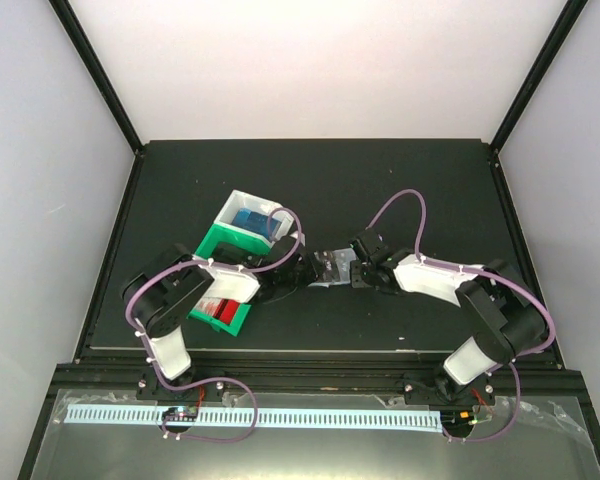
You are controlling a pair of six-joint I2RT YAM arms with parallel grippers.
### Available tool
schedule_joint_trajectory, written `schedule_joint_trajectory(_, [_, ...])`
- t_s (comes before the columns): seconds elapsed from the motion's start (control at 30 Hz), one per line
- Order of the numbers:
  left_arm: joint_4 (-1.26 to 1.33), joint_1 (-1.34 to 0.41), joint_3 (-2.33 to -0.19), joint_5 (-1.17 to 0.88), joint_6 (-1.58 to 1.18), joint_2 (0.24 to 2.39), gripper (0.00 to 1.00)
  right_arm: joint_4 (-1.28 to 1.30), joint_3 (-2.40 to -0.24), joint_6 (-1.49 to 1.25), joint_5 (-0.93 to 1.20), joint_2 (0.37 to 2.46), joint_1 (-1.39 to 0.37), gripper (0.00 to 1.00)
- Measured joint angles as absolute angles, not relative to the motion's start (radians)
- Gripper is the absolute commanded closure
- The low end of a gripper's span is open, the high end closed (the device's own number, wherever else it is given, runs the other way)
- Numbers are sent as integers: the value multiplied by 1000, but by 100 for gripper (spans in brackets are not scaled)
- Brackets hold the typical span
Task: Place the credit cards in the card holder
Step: Insert the credit card into the card holder.
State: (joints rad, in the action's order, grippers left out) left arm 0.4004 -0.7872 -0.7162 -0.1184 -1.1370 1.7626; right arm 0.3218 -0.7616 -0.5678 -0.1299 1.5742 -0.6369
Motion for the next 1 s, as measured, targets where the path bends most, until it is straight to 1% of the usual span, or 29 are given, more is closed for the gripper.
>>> schedule_joint_trajectory(0.5, [529, -786, -727, -185, -1215, 1842, 98, 339, -759, -604, -125, 1564, -633, 50])
schedule_joint_trajectory(0.57, [550, -786, -727, -199, -1222, 1855, 98, 337, -759, -612, -120, 1564, -633, 49])
schedule_joint_trajectory(0.77, [599, -786, -726, -240, -1238, 1880, 98, 334, -751, -648, -131, 1550, -633, 40])
schedule_joint_trajectory(0.9, [614, -786, -726, -271, -1238, 1888, 98, 332, -734, -674, -159, 1496, -633, 29])
schedule_joint_trajectory(1.0, [626, -786, -726, -289, -1238, 1892, 99, 321, -726, -687, -174, 1466, -628, 26])
